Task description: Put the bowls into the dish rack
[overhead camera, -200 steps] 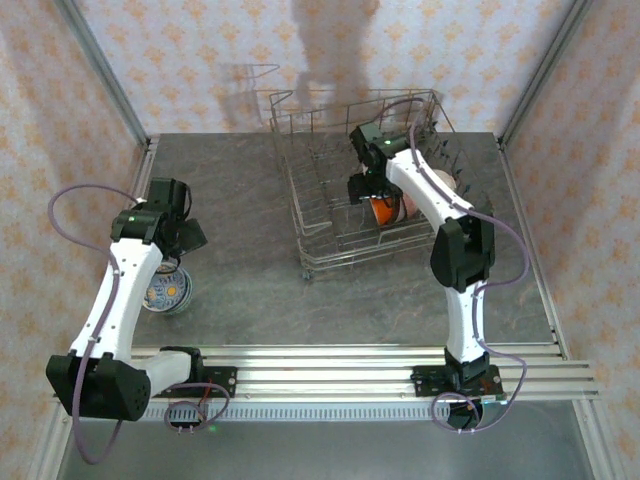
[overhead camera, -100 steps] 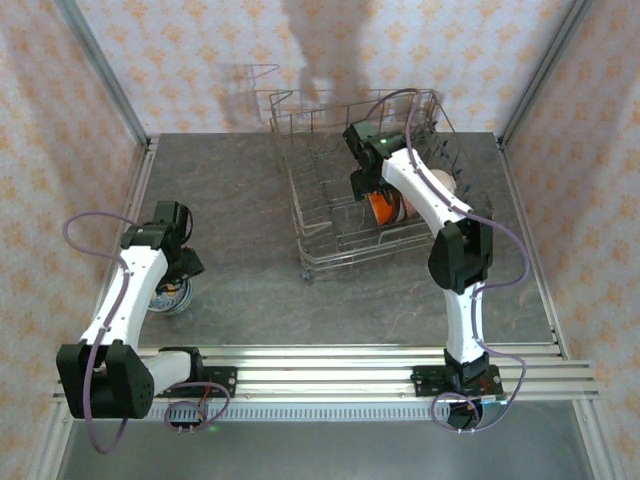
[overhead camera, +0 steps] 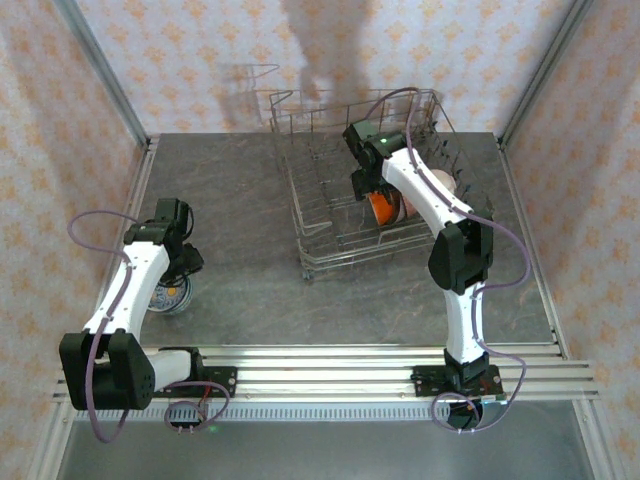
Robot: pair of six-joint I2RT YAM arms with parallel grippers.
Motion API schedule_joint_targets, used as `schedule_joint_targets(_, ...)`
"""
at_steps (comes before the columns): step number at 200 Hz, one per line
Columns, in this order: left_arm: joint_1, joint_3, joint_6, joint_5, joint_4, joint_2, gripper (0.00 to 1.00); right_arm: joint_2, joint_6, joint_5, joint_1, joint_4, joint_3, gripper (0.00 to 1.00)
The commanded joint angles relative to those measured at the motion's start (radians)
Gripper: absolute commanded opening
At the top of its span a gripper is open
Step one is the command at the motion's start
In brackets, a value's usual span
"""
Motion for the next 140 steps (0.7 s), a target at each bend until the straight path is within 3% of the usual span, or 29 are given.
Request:
schedule_joint_targets(1,0.009,-0.012,0.006,0.013,0.013,0.000,0.36,-0.012,0.004,0.030,0.010,-0.034,0.044,0.80)
schedule_joint_targets(113,0.008,-0.025,0.017,0.042,0.010,-0.042,0.05,0.043,-0.005,0.018,0.020,-0.060,0.131,0.80)
schedule_joint_targets(140,0.009,-0.022,0.022,0.041,0.000,-0.063,0.03,0.046,-0.005,0.008,0.020,-0.060,0.142,0.80)
